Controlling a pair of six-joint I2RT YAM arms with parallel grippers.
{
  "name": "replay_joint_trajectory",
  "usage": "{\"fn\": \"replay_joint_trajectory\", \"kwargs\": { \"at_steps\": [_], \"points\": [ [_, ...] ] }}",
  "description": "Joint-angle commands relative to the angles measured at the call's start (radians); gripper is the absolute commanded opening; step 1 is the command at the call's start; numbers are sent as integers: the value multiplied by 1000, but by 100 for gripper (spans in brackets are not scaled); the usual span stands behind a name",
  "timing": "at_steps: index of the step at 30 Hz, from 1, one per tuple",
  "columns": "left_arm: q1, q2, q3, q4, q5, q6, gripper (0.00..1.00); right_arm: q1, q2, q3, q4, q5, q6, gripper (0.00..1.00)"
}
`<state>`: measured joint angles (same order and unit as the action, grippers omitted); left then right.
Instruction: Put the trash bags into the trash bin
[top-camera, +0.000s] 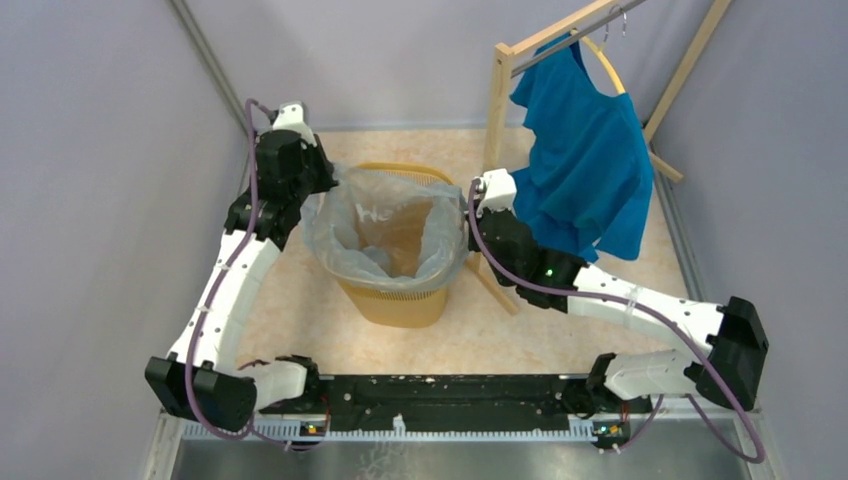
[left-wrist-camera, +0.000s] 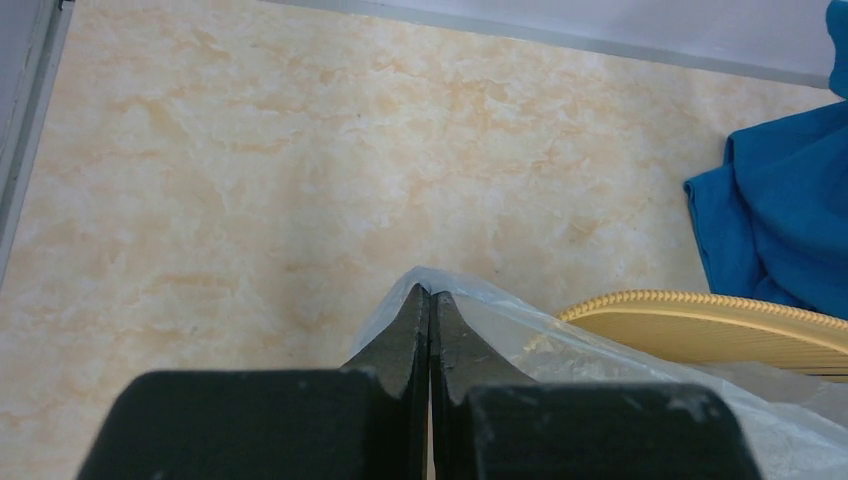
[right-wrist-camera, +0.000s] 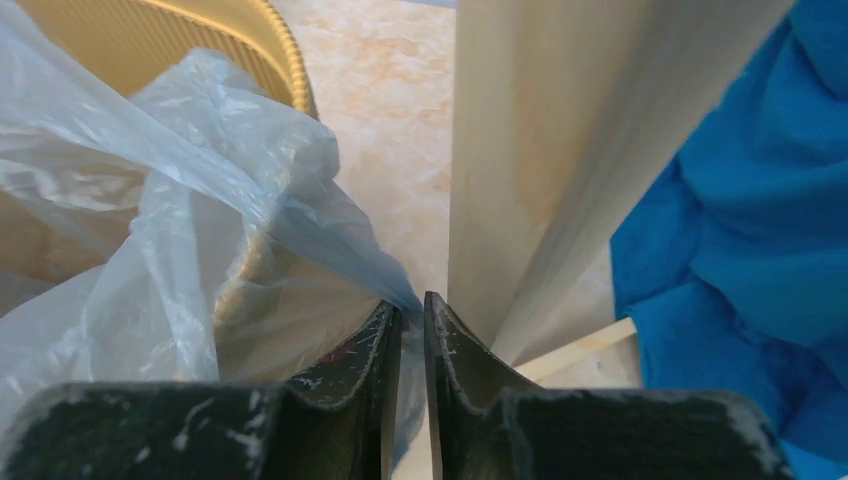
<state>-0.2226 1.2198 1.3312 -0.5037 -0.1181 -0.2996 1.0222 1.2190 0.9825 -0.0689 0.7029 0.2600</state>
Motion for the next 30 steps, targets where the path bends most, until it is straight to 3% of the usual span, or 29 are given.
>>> {"fn": "replay_joint_trajectory", "kwargs": {
  "at_steps": [1, 6, 13, 19, 25, 30],
  "points": [
    [21, -56, -34, 59, 28, -6, 0, -47, 17, 13, 36, 10, -67, 17],
    [23, -81, -76, 55, 78, -24, 0, -110, 19, -14, 95, -17, -92, 29],
    [23, -111, -105, 47, 105, -50, 0, -200, 69, -9, 168, -184, -169, 42],
    [23, -170, -133, 29, 88, -44, 0, -200, -16, 51, -53, -325, -118, 51],
    [23, -218, -139, 6, 80, -36, 3, -199, -157, 167, -327, -372, -80, 60],
    [23, -256, -144, -10, 99, -41, 18, -198, -127, 335, -430, -479, -181, 63]
  ]
}}
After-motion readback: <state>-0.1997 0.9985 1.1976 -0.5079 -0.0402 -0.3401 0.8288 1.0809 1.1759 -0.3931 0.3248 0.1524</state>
